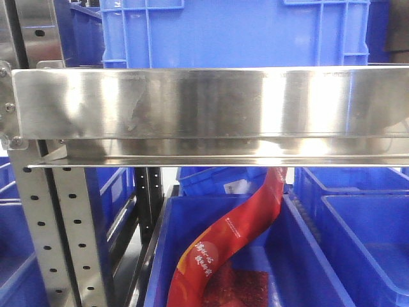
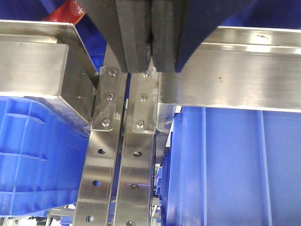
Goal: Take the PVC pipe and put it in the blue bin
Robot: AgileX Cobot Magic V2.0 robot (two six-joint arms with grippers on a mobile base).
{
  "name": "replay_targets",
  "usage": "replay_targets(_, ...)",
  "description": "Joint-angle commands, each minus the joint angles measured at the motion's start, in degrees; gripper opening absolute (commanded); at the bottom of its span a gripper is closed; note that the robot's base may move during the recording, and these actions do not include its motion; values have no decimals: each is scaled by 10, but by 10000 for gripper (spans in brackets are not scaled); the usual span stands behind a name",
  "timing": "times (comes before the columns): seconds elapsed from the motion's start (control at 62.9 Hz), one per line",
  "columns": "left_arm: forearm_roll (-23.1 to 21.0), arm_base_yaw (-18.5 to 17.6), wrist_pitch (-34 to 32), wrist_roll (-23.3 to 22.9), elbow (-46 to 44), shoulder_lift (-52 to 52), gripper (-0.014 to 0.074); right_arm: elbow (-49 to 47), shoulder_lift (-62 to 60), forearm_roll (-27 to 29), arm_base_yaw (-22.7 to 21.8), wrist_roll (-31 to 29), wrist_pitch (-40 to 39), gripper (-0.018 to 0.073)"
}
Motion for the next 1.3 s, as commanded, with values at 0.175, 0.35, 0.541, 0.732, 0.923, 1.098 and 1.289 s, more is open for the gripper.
replay_targets(0.175,-5,1,-7,-4,0,-2,-111,0,-1,-35,1,1,-31,-156)
replay_targets(0.35,-5,1,-7,-4,0,-2,-111,0,-1,-49,1,7,-68,-156)
replay_targets(0.541,-5,1,-7,-4,0,-2,-111,0,-1,-58,1,65,-63,-156)
replay_targets(0.732,-5,1,-7,-4,0,-2,-111,0,-1,-60,1,96,-54,-156)
replay_targets(0.923,-5,1,-7,-4,0,-2,-111,0,-1,-64,1,130,-46,-156)
replay_targets(1.098,-5,1,-7,-4,0,-2,-111,0,-1,-64,1,131,-41,-156)
replay_targets(1.289,-5,1,-7,-4,0,-2,-111,0,-1,-64,1,131,-39,-156)
